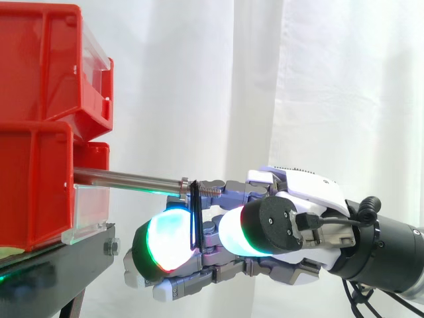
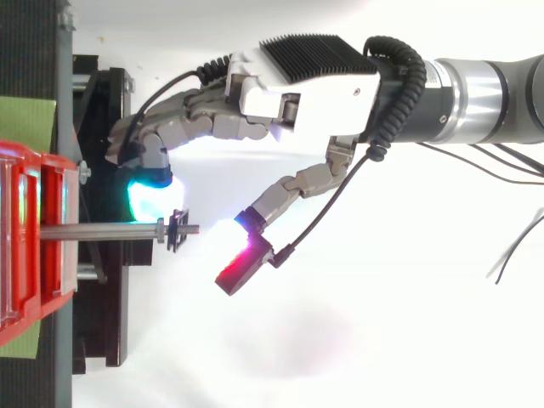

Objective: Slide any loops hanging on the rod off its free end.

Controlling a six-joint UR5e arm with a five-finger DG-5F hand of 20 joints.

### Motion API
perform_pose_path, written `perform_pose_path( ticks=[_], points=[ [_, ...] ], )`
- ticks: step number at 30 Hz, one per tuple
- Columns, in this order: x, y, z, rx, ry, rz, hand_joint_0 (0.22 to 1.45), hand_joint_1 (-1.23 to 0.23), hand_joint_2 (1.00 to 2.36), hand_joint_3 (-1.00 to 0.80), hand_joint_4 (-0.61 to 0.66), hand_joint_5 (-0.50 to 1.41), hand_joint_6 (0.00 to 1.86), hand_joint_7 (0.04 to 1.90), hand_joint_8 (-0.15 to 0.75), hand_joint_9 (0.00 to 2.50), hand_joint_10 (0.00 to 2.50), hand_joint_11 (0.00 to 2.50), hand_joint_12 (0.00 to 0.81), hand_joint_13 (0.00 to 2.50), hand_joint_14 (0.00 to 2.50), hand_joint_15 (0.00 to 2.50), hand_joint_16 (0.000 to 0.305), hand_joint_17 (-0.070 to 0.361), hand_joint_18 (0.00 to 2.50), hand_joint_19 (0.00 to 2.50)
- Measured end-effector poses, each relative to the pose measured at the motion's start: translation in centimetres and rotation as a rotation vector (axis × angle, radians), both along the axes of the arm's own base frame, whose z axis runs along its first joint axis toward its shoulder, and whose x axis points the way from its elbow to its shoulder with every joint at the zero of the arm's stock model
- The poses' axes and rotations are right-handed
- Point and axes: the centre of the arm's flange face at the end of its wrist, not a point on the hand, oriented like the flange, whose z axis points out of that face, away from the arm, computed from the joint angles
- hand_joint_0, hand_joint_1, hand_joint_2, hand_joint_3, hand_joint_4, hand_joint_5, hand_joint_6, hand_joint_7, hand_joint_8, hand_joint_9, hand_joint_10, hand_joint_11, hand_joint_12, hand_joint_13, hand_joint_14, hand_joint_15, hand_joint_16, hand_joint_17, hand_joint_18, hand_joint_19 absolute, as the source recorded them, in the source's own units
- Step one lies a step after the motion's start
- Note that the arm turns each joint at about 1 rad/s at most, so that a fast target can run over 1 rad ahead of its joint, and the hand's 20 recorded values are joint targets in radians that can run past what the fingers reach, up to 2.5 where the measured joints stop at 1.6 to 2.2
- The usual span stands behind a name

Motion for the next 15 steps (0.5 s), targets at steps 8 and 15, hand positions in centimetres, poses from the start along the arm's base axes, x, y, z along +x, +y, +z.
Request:
perform_pose_path(
  ticks=[8, 15],
  points=[
    [-0.02, 0.04, -0.03, -0.002, 0.002, 0.004, 0.59, -0.71, 1.01, -0.45, 0.29, -0.15, 0.50, 1.53, 0.337, 0.53, 0.00, 0.07, 0.342, 0.57, 0.00, 0.00, 0.046, 0.104, 0.61, 0.01],
    [0.01, -0.03, 0.04, -0.001, -0.002, 0.006, 0.61, -0.69, 1.01, -0.40, 0.25, -0.17, 0.61, 1.46, 0.341, 0.55, 0.00, 0.09, 0.342, 0.58, 0.00, 0.00, 0.046, 0.104, 0.62, 0.02]
  ],
)
